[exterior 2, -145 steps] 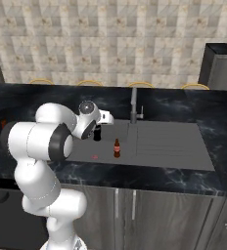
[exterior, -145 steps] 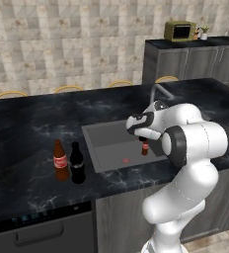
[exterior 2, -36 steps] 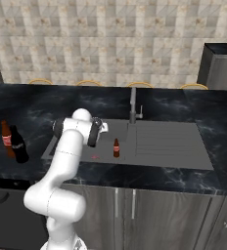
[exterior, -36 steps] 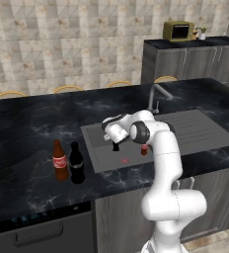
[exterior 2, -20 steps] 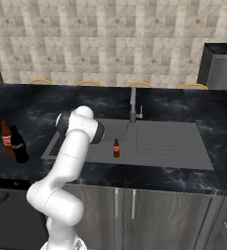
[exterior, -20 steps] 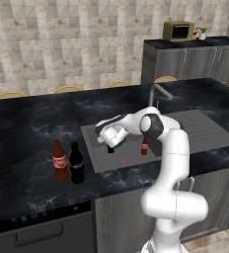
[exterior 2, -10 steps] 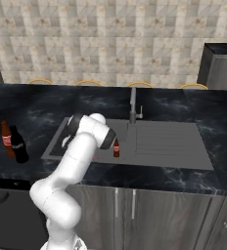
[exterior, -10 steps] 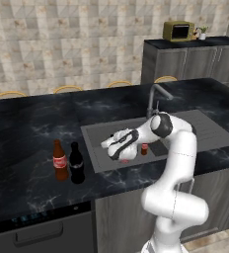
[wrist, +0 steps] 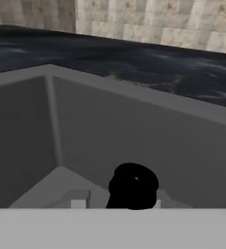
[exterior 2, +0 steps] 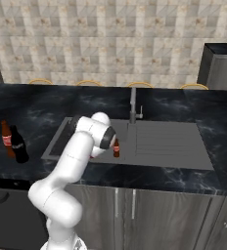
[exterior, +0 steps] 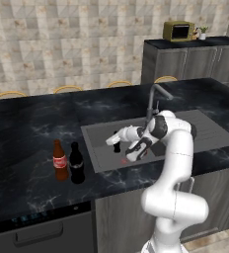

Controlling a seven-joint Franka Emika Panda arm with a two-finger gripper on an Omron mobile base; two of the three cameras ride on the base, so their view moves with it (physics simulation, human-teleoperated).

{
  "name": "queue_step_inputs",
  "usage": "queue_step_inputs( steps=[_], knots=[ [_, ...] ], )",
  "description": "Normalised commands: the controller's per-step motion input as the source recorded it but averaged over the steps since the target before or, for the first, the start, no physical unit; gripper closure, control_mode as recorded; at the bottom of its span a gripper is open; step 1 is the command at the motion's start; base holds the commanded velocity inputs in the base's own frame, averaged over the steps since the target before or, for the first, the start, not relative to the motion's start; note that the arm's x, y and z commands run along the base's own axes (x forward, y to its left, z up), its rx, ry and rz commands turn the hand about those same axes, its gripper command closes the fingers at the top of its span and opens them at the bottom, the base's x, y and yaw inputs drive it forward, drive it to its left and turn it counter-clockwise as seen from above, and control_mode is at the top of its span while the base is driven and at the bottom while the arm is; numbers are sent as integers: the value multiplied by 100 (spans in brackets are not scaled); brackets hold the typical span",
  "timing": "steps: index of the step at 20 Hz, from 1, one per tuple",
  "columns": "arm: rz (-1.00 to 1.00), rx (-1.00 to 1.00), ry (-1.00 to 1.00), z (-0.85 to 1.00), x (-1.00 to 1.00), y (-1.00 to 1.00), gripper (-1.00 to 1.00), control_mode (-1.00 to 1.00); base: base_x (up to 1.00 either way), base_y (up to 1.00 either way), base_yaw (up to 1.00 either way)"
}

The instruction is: Place the large bottle from the dining counter next to the other large bottle outside the sink, and place the small bottle from the dining counter next to the other small bottle inside the sink.

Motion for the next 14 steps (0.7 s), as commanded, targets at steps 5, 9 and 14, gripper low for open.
queue_step_inputs(
  steps=[5, 9, 14],
  knots=[
    [1, 0, -6, 0, -6, 13, -100, -100, 0, 0, 0],
    [3, 0, -12, 0, -44, 3, -100, -100, 0, 0, 0],
    [4, 0, -16, 0, -61, 1, -100, -100, 0, 0, 0]
  ],
)
